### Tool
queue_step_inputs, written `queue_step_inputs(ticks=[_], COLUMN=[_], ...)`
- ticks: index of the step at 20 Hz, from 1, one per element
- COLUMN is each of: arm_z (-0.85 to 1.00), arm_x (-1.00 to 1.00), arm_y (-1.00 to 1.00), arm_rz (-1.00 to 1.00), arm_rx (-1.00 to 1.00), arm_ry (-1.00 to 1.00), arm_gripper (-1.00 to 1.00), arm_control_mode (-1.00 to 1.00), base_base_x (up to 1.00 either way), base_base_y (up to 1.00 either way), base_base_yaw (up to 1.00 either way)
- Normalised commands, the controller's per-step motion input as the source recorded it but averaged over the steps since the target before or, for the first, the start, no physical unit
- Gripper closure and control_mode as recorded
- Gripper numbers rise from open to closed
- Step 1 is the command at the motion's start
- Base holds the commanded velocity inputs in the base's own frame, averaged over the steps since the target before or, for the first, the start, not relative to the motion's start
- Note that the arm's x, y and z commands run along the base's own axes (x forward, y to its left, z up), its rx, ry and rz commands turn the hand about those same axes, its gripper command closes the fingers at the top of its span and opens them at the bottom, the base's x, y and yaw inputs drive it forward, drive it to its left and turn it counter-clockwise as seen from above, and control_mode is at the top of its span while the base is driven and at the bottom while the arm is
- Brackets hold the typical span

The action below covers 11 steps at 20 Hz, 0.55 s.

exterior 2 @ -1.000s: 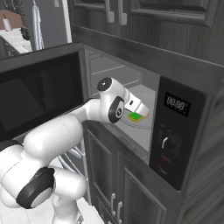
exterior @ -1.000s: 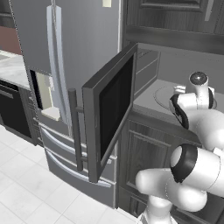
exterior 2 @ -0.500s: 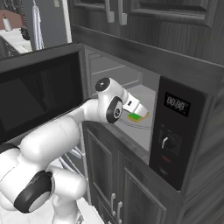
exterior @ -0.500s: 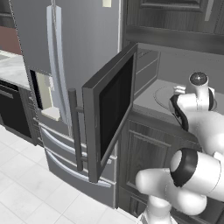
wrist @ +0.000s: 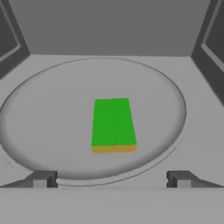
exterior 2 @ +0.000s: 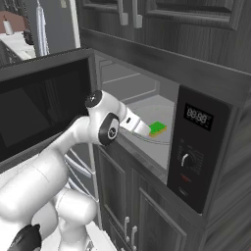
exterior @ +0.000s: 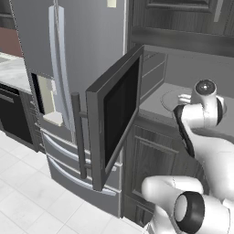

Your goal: Place the sponge inside the microwave to prepare for sanitizing.

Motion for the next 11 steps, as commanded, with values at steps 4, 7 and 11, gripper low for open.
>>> queue_step_inputs(ticks=[4, 7, 11], arm_z=[0.23, 0.43, 0.5], arm_x=[-0.62, -0.77, -0.91], arm_y=[0.56, 0.14, 0.0], arm_rz=[0.0, 0.01, 0.02], arm_rx=[-0.02, 0.0, 0.04], arm_ry=[0.0, 0.0, 0.05], arm_gripper=[-1.0, -1.0, -1.0], arm_control_mode=[-1.0, -1.0, -1.0], base_base_x=[0.0, 0.0, 0.0], base_base_y=[0.0, 0.0, 0.0], base_base_yaw=[0.0, 0.0, 0.0])
